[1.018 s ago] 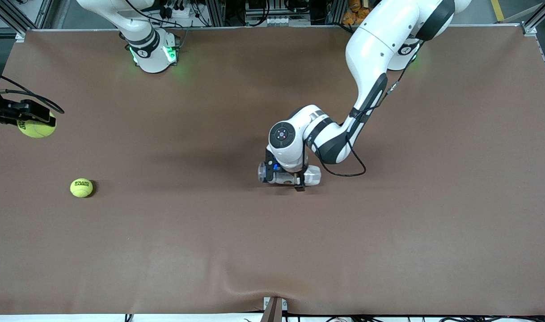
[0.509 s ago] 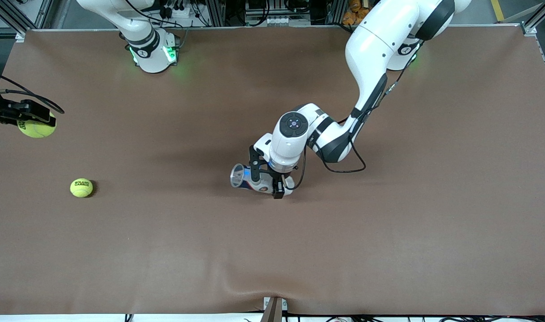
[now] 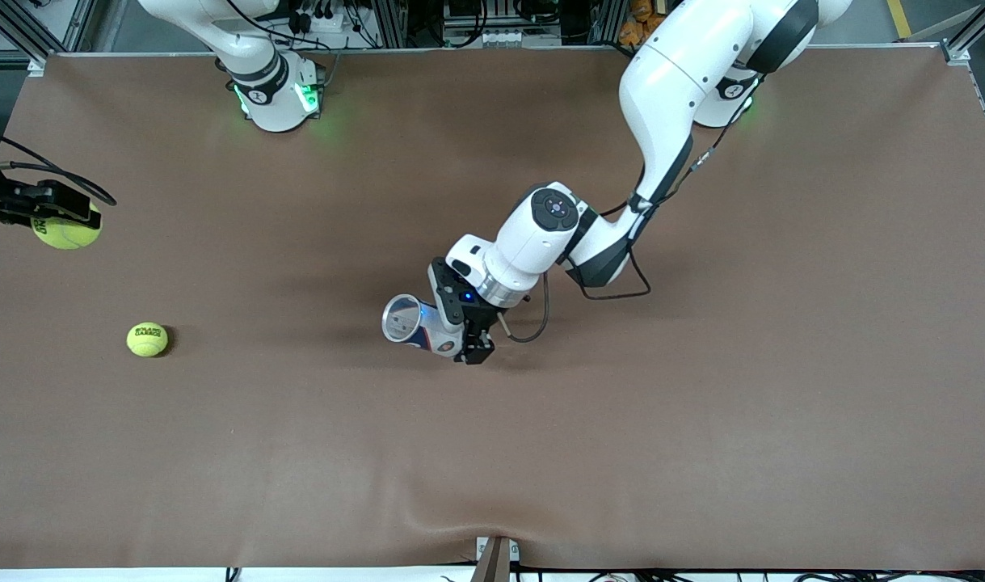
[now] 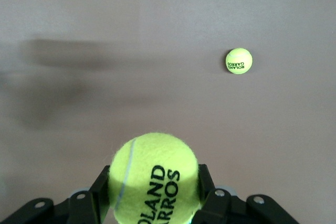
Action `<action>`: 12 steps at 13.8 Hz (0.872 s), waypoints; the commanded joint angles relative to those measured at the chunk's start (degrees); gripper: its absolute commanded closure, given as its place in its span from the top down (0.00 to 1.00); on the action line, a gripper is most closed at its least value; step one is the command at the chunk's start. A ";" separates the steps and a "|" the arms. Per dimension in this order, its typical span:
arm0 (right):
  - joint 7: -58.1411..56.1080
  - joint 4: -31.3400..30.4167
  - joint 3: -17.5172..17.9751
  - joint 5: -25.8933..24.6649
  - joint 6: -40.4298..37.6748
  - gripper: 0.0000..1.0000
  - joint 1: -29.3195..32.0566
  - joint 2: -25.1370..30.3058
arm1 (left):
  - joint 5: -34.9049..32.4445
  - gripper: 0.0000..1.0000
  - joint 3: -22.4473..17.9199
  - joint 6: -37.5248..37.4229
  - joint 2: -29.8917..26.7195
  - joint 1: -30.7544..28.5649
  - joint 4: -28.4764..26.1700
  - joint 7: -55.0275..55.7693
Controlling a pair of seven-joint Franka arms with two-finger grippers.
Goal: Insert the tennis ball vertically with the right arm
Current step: 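Stand the tube upright with the left gripper, open end up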
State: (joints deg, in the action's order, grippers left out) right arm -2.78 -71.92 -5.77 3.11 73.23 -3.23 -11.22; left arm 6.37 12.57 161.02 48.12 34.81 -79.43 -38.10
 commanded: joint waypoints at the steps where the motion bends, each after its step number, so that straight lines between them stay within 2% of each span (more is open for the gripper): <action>1: -0.30 -0.15 0.14 0.50 0.16 0.00 0.15 0.23 | 3.03 0.75 0.62 6.30 1.00 0.43 -0.72 0.66; 8: -0.30 -0.15 0.14 0.58 0.16 0.00 0.06 0.23 | 5.31 0.76 4.47 24.58 7.94 0.87 -1.25 1.53; 12: -0.30 -0.15 0.14 0.58 0.16 0.00 -0.03 0.23 | 5.67 0.76 4.84 30.92 10.40 2.54 -1.25 6.54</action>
State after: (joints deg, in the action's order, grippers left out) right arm -2.78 -71.92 -5.71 3.11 73.24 -3.24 -11.22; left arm 10.59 17.13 188.90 57.50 36.32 -81.27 -33.38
